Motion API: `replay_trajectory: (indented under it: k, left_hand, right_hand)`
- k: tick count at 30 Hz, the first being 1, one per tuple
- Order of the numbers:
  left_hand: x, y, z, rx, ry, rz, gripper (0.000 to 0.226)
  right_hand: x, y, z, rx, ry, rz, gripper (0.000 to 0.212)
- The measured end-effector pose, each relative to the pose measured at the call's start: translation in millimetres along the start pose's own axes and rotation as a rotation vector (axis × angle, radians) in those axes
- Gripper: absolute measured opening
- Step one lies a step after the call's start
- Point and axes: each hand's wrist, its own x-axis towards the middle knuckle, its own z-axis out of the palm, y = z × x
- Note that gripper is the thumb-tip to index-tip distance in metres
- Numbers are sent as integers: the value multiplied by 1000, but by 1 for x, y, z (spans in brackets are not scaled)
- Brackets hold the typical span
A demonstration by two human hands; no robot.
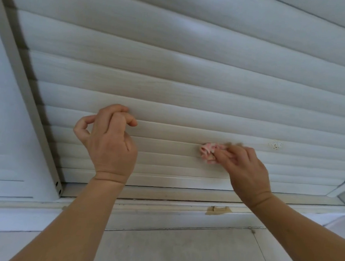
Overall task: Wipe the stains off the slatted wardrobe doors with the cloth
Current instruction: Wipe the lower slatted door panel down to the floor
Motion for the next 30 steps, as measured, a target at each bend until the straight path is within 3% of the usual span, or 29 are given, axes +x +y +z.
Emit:
replay_trajectory:
  k: [7, 10, 14, 17, 22, 26, 30]
  left_hand:
    - [3, -13, -9, -59, 5, -73, 31]
    - [5, -18, -13, -95, 18, -76, 31]
    - [10, -15, -16, -166, 4, -56, 32]
    - [7, -15, -18, -150, -4, -61, 32]
    - [8, -15, -23, -60, -16, -77, 33]
    - [9, -11, -22, -61, -38, -58, 32]
    - [9, -6, -19, -84, -62, -41, 33]
  right_hand:
    - [44, -56, 5, 124, 120, -135, 45]
    - [62, -91, 10, 162, 141, -159, 43]
    - [61, -81, 6, 131, 91, -206, 48]
    - [37, -58, 2, 106, 8, -87, 56]
    - [2, -27, -15, 204, -117, 356, 53]
    - [10, -25, -22, 302, -23, 373, 29]
    - [24, -44, -16, 348, -13, 449, 34]
